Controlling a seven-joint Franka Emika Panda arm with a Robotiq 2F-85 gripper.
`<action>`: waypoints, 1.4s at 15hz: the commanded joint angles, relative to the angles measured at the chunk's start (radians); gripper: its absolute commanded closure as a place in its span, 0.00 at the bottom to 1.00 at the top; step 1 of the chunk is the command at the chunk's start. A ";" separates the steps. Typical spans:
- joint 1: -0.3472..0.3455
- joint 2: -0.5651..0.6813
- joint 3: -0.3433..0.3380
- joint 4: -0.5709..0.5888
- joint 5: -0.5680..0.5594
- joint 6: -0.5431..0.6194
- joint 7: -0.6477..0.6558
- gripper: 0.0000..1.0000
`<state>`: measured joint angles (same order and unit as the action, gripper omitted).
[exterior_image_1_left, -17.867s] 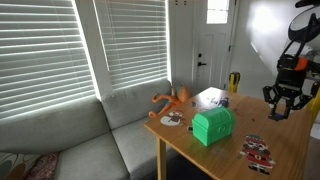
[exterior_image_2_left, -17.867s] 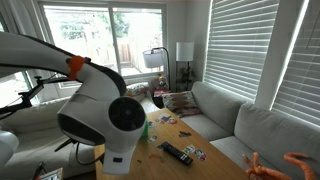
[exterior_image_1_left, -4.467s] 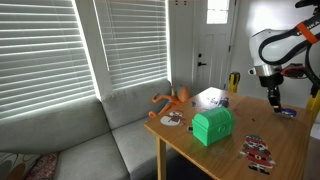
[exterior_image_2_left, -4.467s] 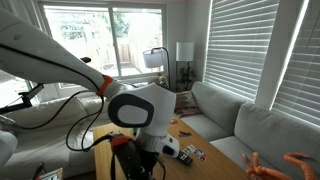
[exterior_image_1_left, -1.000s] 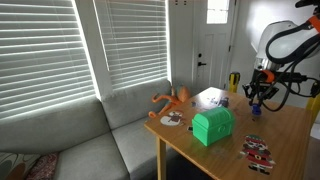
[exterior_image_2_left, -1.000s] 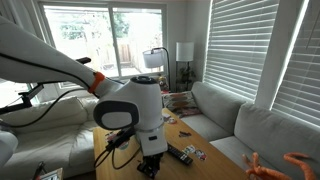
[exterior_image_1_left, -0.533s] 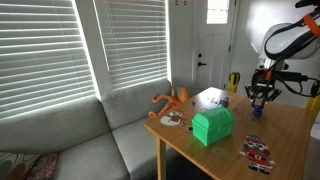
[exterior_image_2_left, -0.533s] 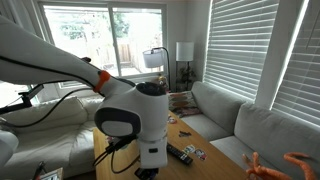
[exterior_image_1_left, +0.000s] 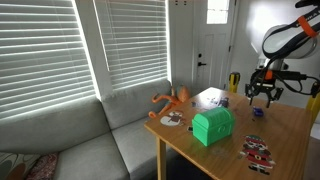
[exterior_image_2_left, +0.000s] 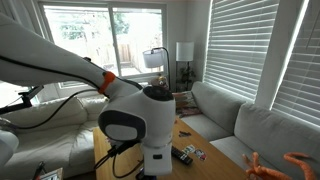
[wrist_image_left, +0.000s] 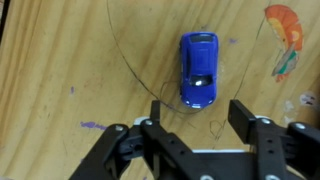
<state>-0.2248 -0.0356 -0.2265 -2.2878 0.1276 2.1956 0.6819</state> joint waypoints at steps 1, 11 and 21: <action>-0.003 0.001 0.003 0.001 0.000 -0.002 0.000 0.22; -0.033 0.038 -0.044 0.107 0.347 -0.337 -0.300 0.00; -0.069 0.115 -0.072 0.206 0.400 -0.525 -0.384 0.00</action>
<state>-0.2914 0.0787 -0.3007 -2.0845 0.5284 1.6724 0.2980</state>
